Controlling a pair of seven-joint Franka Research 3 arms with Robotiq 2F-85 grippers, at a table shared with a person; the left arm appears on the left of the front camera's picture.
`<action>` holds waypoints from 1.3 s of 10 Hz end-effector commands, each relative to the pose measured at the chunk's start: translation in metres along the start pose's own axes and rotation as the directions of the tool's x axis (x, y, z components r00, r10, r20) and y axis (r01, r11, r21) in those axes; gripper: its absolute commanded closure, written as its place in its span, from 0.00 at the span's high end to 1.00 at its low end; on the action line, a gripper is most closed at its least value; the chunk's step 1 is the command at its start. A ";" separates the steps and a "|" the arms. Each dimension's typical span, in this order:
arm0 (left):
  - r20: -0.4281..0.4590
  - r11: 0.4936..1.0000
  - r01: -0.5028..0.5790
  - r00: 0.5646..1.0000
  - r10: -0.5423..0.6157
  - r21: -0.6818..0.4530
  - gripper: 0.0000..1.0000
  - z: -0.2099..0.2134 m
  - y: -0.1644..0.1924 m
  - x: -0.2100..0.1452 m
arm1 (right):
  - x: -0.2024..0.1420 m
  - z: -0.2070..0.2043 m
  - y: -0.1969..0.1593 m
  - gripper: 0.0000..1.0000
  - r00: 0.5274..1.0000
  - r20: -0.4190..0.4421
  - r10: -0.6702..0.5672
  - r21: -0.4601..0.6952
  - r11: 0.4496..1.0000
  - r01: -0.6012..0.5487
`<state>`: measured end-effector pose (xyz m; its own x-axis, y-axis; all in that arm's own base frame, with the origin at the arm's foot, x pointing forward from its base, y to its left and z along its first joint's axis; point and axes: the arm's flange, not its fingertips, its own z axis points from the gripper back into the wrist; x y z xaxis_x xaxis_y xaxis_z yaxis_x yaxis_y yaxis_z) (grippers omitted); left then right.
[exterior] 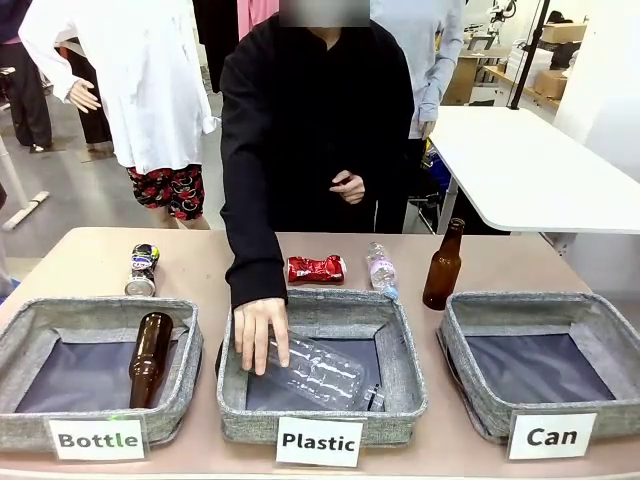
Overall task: Sort the can waste into the basket.
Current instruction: Pick up the can waste from the table and place it in the right Fabric basket.
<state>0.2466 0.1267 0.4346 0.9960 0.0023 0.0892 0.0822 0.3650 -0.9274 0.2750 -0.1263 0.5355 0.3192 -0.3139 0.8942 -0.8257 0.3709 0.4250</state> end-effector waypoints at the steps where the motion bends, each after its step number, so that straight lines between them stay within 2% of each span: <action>1: -0.011 1.000 -0.013 1.000 0.013 0.005 1.00 -0.001 -0.001 -0.004 | -0.046 -0.034 0.029 1.00 0.998 -0.033 0.045 -0.022 0.999 -0.046; 3: -0.011 1.000 -0.013 1.000 0.013 0.005 1.00 -0.001 -0.001 -0.004 | -0.042 -0.044 0.029 1.00 0.992 -0.109 0.058 -0.049 0.997 -0.064; 5: -0.011 1.000 -0.013 1.000 0.013 0.005 1.00 -0.001 -0.001 -0.004 | -0.031 -0.088 0.035 1.00 0.956 -0.286 0.067 -0.141 0.984 -0.111; 6: -0.011 1.000 -0.013 1.000 0.013 0.005 1.00 -0.001 -0.001 -0.004 | -0.019 -0.123 0.040 1.00 0.919 -0.385 0.086 -0.151 0.976 -0.155; 8: -0.011 1.000 -0.013 1.000 0.013 0.005 1.00 -0.001 -0.001 -0.004 | 0.002 -0.213 0.043 1.00 0.801 -0.594 0.074 -0.194 0.953 -0.232; 9: -0.011 1.000 -0.013 1.000 0.013 0.005 1.00 -0.001 -0.001 -0.004 | 0.005 -0.257 0.042 1.00 0.732 -0.675 0.095 -0.160 0.949 -0.271; 12: -0.011 1.000 -0.013 1.000 0.013 0.005 1.00 -0.001 -0.001 -0.004 | -0.013 -0.380 0.041 1.00 0.513 -0.852 0.103 -0.168 0.875 -0.454; 13: -0.011 1.000 -0.013 1.000 0.013 0.005 1.00 -0.001 -0.001 -0.004 | -0.024 -0.412 0.042 1.00 0.426 -0.893 0.148 -0.104 0.852 -0.514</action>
<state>0.2472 0.1261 0.4341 0.9963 0.0001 0.0864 0.0804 0.3646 -0.9277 0.4008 0.2450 0.5876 0.3980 0.6408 0.6565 -0.8245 0.5636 -0.0502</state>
